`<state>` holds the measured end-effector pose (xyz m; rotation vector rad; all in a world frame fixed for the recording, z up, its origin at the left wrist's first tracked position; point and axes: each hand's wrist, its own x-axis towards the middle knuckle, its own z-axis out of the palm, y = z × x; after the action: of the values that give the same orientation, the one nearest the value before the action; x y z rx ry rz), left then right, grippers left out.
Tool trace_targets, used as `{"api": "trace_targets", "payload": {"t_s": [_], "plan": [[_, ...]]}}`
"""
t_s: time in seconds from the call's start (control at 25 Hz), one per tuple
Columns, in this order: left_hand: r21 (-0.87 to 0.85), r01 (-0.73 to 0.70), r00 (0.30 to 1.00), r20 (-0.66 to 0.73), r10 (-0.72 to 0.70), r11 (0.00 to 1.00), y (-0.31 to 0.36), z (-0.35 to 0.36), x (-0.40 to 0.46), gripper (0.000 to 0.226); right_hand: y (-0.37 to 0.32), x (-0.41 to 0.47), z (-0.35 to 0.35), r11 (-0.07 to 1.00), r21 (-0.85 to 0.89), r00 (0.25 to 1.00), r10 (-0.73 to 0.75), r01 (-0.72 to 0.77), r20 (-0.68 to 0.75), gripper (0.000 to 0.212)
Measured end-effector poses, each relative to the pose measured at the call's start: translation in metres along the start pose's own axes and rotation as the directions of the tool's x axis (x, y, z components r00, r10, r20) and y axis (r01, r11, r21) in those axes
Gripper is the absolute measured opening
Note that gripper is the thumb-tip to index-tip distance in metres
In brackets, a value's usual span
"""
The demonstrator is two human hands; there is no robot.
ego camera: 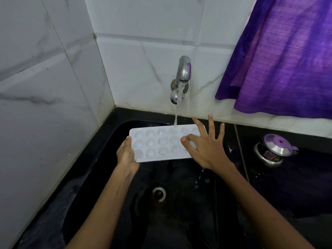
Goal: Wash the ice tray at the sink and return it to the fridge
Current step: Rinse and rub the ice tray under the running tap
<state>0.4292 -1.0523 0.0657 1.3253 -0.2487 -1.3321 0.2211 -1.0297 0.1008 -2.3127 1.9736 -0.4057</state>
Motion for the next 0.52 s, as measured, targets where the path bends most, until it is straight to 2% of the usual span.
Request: {"api": "trace_targets", "payload": {"t_s": [0.12,0.24,0.32,0.4,0.52], "plan": [[-0.003,0.000,1.000,-0.004,0.000,1.000,-0.001,-0.002,0.000,0.024,0.001,-0.003,0.001,0.998,0.058,1.000,-0.007,0.008,-0.020,0.098],[-0.009,-0.010,1.000,-0.020,0.010,1.000,0.002,-0.004,0.002,0.023,0.006,-0.008,-0.005,0.985,0.171,0.995,0.039,-0.024,-0.088,0.069],[-0.004,-0.012,1.000,-0.015,0.012,1.000,0.003,-0.005,0.003,0.024,0.008,-0.016,-0.006,0.988,0.156,0.997,0.014,-0.002,-0.074,0.061],[-0.001,-0.014,1.000,0.000,0.014,1.000,0.002,-0.004,0.003,0.025,0.008,-0.022,-0.001,0.996,0.076,0.999,-0.033,0.035,-0.030,0.070],[0.002,-0.015,1.000,0.016,0.015,1.000,0.001,-0.002,0.003,0.026,0.010,-0.026,0.008,0.998,-0.027,0.997,-0.061,0.060,-0.042,0.086]]}}
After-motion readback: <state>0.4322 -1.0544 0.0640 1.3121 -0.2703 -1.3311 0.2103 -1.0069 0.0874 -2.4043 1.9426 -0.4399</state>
